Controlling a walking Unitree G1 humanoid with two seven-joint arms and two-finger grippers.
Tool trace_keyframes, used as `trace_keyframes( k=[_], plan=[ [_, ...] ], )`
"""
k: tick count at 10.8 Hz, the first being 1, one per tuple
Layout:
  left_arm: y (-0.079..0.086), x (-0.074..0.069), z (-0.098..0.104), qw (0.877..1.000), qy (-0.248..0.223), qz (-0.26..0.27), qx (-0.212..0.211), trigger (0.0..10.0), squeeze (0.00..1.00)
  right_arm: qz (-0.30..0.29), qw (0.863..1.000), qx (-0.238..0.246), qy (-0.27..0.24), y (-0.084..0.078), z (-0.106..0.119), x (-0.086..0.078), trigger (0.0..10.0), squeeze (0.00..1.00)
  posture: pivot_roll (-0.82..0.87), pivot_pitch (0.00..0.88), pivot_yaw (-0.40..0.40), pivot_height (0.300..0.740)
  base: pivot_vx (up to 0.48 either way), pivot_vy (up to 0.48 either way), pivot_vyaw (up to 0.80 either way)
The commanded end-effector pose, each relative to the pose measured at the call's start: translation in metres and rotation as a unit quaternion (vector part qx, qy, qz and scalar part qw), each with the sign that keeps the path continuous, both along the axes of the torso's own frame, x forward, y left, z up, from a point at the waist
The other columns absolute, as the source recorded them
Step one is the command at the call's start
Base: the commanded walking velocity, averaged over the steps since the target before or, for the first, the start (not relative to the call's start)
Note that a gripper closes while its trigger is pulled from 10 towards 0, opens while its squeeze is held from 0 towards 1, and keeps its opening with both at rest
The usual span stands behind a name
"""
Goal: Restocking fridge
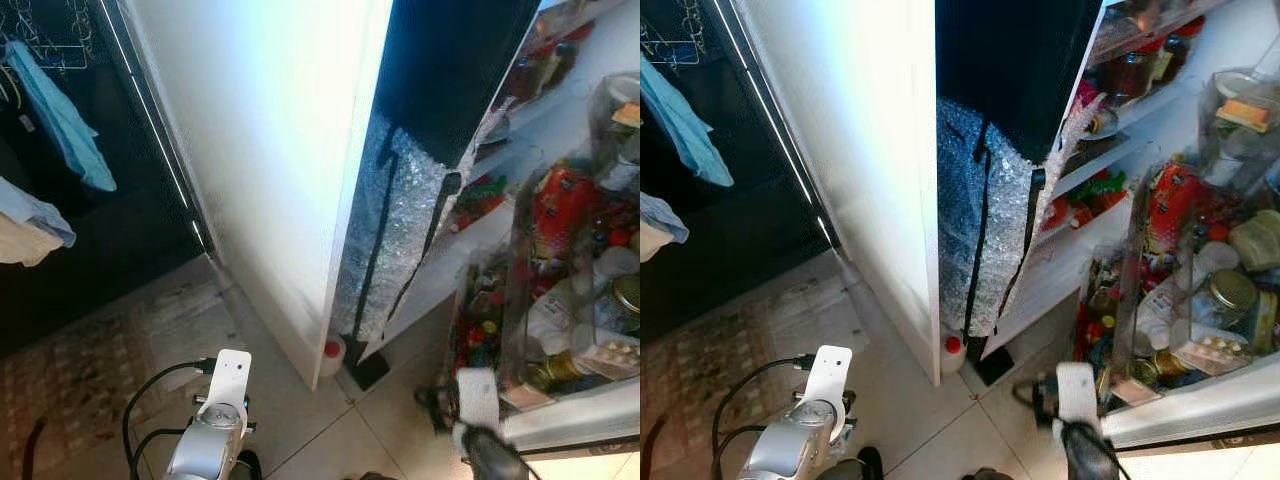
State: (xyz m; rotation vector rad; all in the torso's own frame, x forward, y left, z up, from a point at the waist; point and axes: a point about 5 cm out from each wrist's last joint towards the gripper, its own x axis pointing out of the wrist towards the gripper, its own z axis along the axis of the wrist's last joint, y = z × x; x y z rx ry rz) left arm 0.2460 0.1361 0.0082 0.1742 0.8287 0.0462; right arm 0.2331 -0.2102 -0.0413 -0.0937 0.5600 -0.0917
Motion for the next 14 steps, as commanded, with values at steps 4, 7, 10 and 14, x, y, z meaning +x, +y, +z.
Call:
trace_keyframes(
  k=[4, 7, 10, 14],
  plan=[
    [0.001, -0.002, -0.002, 1.0, 0.003, -0.002, 0.007, 10.0, 0.0, -0.017, 0.987, -0.024, -0.155, -0.004, 0.03, 0.009, 10.0, 0.0, -0.13, 0.182, -0.069, 0.74, 0.0, 0.0, 0.0],
    [0.001, -0.002, -0.002, 1.0, 0.001, -0.003, 0.006, 10.0, 0.0, -0.061, 0.97, -0.027, -0.235, -0.01, 0.058, 0.022, 10.0, 0.0, -0.13, 0.183, -0.069, 0.74, 0.0, 0.0, 0.0],
    [0.001, -0.002, -0.001, 1.0, 0.001, 0.001, 0.007, 10.0, 0.0, -0.102, 0.955, -0.035, -0.275, -0.021, 0.081, 0.038, 10.0, 0.0, -0.12, 0.187, -0.071, 0.74, 0.0, 0.0, 0.0],
    [0.001, -0.002, -0.001, 1.0, 0.001, 0.0, 0.007, 10.0, 0.0, -0.156, 0.949, -0.055, -0.269, -0.043, 0.085, 0.034, 10.0, 0.0, -0.13, 0.191, -0.072, 0.74, 0.0, 0.0, 0.0]
  ],
)
